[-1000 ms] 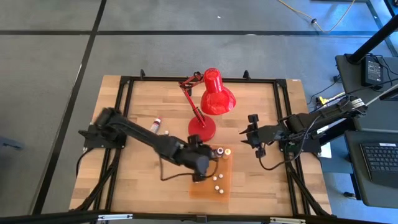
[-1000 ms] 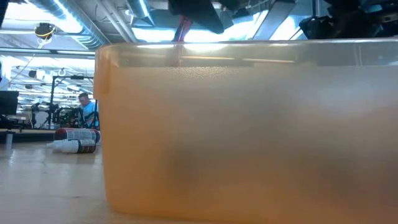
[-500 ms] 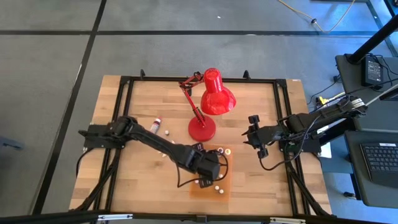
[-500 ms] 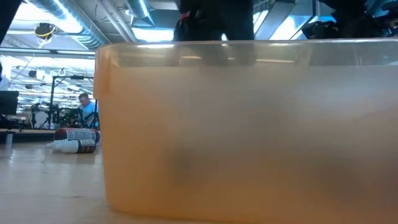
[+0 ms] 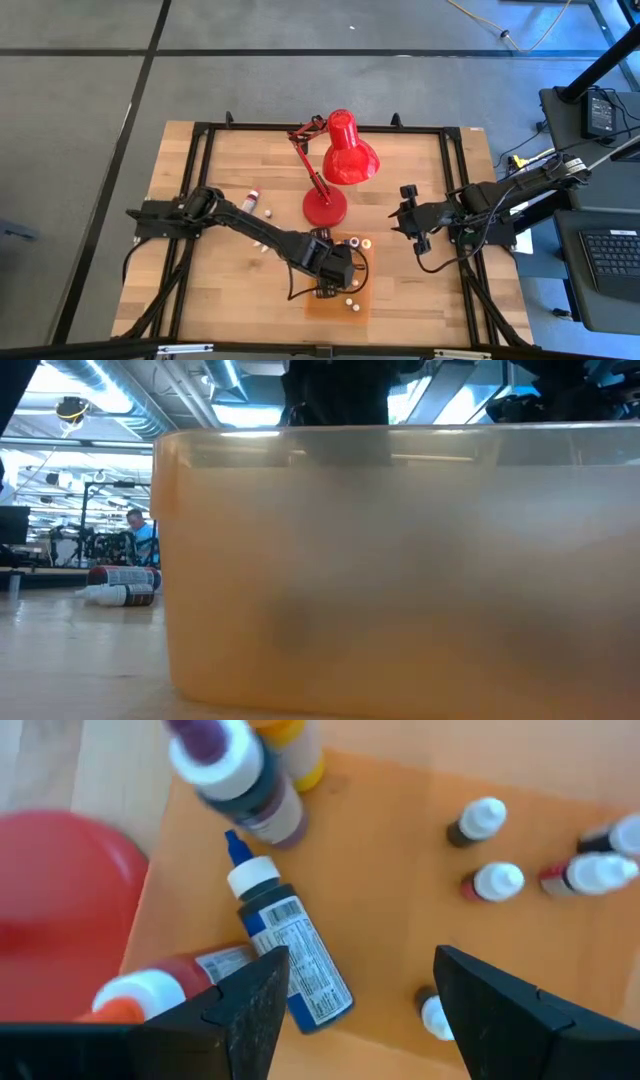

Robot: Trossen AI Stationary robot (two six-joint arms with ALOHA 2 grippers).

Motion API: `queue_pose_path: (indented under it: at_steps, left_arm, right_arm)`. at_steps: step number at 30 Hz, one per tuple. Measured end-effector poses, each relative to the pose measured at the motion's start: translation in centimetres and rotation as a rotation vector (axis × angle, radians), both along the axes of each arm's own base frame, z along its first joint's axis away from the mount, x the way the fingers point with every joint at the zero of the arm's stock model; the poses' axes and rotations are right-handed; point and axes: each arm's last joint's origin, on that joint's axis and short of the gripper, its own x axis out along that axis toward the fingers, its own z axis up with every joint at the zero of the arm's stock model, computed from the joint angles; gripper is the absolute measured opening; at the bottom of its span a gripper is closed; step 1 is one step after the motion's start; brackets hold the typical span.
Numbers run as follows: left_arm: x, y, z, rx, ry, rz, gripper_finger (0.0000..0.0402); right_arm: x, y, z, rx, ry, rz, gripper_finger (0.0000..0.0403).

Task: Pick & Place food coloring
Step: Adjust the large blue food coloring bottle in the orange bin

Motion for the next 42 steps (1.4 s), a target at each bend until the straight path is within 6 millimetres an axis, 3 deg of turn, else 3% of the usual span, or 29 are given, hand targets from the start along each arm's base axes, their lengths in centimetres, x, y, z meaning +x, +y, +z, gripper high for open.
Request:
queue_pose_path:
  at_steps: [14, 30, 42]
  left_arm:
    - [0.0, 0.0, 0.0, 0.133, 0.055, -0.33, 0.0243]
    - [0.5, 1.4, 0.0, 0.09, 0.041, -0.202, 0.0243]
    - [1.0, 1.3, -2.6, 0.109, 0.109, -0.205, 0.0243]
  right_arm:
    - [-0.2, -0.1, -0.1, 0.041, 0.017, -0.058, 0.0156]
    - [-0.2, -0.1, -0.2, 0.056, 0.018, -0.077, 0.0156]
    - [-0.2, -0.1, -0.1, 0.056, 0.016, -0.077, 0.0156]
